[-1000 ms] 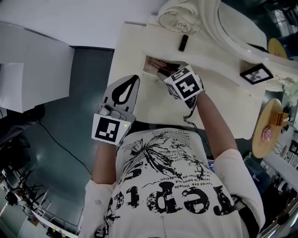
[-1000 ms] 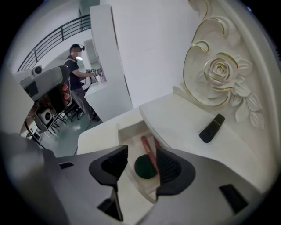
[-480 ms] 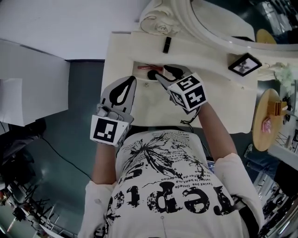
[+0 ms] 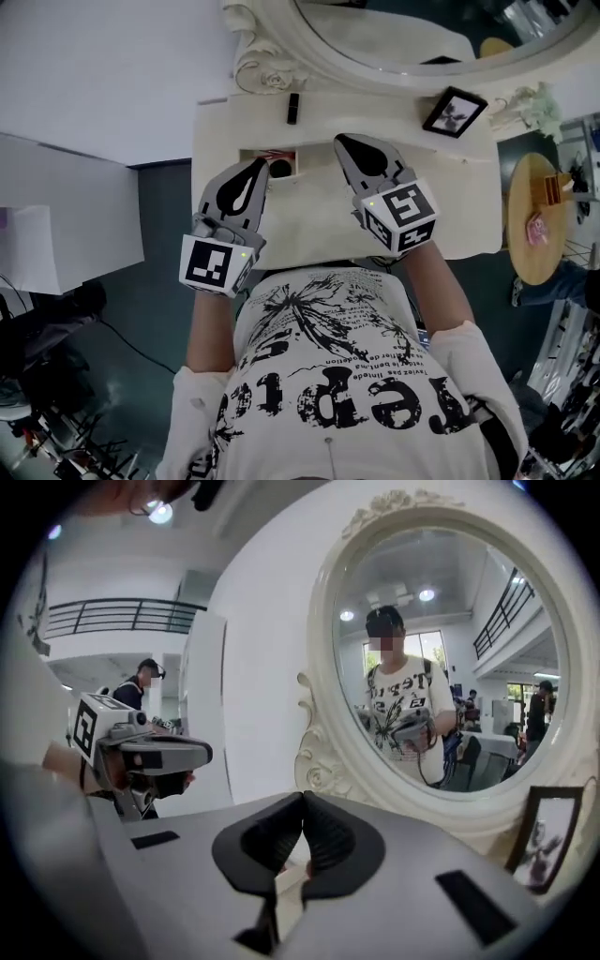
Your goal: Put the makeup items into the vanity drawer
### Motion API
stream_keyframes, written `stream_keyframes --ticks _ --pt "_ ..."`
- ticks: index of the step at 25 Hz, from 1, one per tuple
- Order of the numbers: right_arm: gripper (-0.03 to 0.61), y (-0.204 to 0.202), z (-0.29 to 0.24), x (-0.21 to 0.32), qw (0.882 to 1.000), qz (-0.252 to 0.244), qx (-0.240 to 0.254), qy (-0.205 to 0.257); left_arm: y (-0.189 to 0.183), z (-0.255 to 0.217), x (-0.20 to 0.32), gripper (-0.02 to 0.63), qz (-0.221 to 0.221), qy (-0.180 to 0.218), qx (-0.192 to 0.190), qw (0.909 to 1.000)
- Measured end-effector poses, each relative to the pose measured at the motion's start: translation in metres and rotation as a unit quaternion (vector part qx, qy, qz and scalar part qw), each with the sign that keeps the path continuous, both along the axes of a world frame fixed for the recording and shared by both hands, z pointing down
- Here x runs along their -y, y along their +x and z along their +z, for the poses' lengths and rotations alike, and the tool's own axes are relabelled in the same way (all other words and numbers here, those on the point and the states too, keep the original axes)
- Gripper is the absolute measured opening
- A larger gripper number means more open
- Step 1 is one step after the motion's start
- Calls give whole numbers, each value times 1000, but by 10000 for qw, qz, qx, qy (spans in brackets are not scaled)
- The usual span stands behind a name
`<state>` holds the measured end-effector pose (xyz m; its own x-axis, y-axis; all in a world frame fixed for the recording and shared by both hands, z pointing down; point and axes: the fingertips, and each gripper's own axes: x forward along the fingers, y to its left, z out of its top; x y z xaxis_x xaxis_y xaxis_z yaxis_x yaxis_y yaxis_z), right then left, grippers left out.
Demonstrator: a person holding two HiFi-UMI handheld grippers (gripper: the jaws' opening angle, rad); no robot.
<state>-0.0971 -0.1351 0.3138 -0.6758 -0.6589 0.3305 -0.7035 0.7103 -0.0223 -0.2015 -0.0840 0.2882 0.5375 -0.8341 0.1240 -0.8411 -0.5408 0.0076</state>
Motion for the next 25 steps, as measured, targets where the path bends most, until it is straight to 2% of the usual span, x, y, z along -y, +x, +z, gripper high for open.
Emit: stream_keyframes --ticks 4,9,16,25 --pt "14 29 -23 -9 9982 160 153 557 19 -9 2 12 133 65 10 9999" --pt "14 57 -39 -22 9936 327 456 975 37 -18 5 12 302 165 101 9994" --pt "12 85 -40 -26 9911 664 585 996 52 -22 5 12 352 201 86 9991" --pt "11 86 -42 -23 9916 590 586 994 58 -24 9 12 313 169 98 9993"
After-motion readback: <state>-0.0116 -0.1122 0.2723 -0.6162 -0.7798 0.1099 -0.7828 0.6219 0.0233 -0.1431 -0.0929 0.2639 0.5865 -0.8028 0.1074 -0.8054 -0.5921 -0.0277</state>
